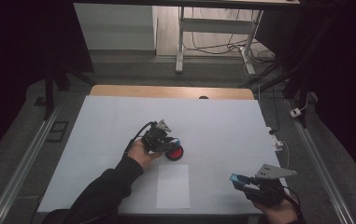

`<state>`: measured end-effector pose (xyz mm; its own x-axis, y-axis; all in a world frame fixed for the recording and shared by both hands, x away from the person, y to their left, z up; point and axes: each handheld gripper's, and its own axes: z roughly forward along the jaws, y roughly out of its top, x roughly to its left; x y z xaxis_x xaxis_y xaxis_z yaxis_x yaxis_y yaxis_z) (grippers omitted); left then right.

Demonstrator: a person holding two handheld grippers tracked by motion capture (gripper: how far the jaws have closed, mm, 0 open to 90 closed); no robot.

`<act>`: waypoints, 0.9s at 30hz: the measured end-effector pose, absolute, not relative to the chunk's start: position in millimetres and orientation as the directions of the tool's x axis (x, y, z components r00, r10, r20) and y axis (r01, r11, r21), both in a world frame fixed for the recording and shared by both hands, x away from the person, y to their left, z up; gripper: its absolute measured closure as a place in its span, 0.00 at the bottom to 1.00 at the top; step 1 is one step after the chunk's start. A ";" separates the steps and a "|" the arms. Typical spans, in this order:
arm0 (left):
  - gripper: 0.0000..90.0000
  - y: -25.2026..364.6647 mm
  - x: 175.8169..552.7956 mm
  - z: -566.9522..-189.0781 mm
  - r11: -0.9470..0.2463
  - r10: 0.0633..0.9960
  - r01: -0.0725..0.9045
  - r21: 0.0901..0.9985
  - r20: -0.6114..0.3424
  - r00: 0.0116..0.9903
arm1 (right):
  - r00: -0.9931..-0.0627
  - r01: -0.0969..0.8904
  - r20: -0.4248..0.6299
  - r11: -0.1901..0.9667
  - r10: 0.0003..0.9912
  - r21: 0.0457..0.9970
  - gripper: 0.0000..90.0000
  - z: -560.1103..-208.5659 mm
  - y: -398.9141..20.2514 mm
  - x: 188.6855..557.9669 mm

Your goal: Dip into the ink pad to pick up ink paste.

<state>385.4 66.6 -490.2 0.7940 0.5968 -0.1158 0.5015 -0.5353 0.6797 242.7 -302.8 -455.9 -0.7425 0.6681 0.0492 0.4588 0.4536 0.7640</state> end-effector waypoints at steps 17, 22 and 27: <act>0.78 66.6 382.2 -470.9 -0.539 0.583 0.469 0.700 -0.092 0.807 | -0.740 0.460 0.049 0.452 0.671 0.764 0.76 -455.5 -303.8 242.0; 0.78 68.0 378.6 -465.2 -0.531 0.573 0.461 0.712 -0.100 0.814 | -0.741 0.459 0.050 0.452 0.669 0.764 0.76 -455.6 -303.6 241.9; 0.78 64.2 378.2 -469.9 -0.552 0.561 0.461 0.695 -0.100 0.822 | -0.742 0.459 0.050 0.453 0.668 0.764 0.76 -455.7 -303.6 242.0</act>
<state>378.2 64.2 -469.9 0.8219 0.5609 -0.0997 0.4611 -0.5523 0.6945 242.0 -303.6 -455.7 -0.7424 0.6681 0.0497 0.4590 0.4532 0.7641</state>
